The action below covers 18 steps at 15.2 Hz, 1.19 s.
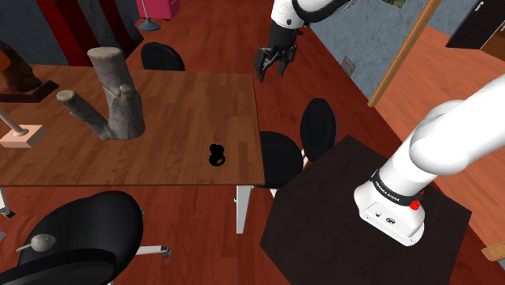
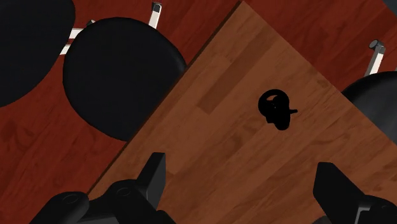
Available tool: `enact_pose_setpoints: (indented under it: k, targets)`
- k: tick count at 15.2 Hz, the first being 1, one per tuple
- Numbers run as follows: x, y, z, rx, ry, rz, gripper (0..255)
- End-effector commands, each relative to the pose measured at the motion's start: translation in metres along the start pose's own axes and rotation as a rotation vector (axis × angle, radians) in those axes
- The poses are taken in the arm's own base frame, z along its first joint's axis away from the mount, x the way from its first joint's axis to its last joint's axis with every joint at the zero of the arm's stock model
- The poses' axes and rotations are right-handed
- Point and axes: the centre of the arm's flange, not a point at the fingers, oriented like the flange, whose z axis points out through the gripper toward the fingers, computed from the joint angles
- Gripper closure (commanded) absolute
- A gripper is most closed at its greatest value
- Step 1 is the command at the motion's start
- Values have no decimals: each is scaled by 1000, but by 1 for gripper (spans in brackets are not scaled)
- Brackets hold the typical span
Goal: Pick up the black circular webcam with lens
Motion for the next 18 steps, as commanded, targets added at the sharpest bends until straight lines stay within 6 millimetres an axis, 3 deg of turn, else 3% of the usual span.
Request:
enact_pose_setpoints:
  k: [1, 18]
  targets:
    - [9, -10, 25, -5, -10, 1, 0]
    - [78, -98, 228, -57, -99, 14, 0]
